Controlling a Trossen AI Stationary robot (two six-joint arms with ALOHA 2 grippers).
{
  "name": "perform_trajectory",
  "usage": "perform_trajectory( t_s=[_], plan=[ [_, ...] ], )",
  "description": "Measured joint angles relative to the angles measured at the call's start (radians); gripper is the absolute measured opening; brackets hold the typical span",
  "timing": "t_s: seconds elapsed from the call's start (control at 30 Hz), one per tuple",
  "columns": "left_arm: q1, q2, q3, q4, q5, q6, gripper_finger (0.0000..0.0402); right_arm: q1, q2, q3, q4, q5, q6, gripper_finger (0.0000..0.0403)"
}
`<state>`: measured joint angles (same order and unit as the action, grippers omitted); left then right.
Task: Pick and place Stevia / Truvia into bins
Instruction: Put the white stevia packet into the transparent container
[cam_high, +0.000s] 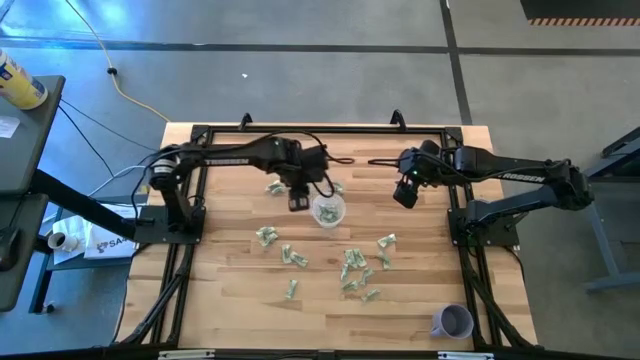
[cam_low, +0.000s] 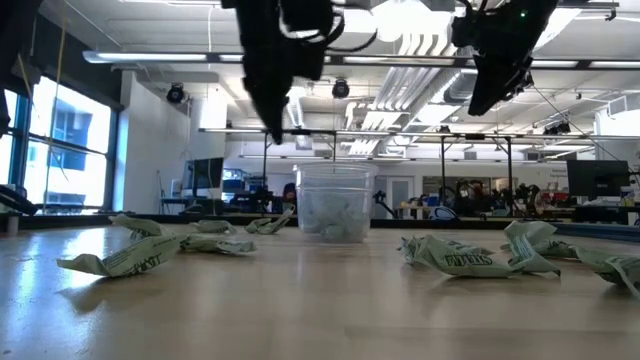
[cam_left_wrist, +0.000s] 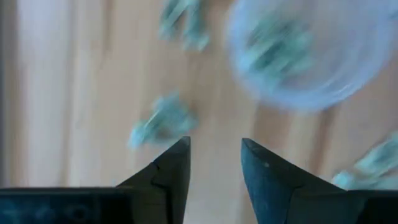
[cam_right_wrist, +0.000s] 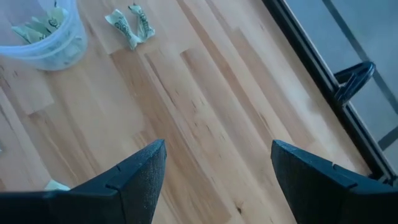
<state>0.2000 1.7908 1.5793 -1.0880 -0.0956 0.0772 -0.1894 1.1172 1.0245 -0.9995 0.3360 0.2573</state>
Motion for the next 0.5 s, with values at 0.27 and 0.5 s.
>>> perform_trajectory(
  t_s=[0.27,0.5],
  plan=[
    [0.148,-0.17,-0.281,0.09,0.001,0.031,0.0192,-0.001,0.0,0.0,0.033,0.027,-0.048,0.0281],
    [0.322,-0.216,-0.537,0.304,0.138,0.05,0.0193,-0.001,0.0,0.0,0.032,0.022,-0.028,0.0281]
  ],
)
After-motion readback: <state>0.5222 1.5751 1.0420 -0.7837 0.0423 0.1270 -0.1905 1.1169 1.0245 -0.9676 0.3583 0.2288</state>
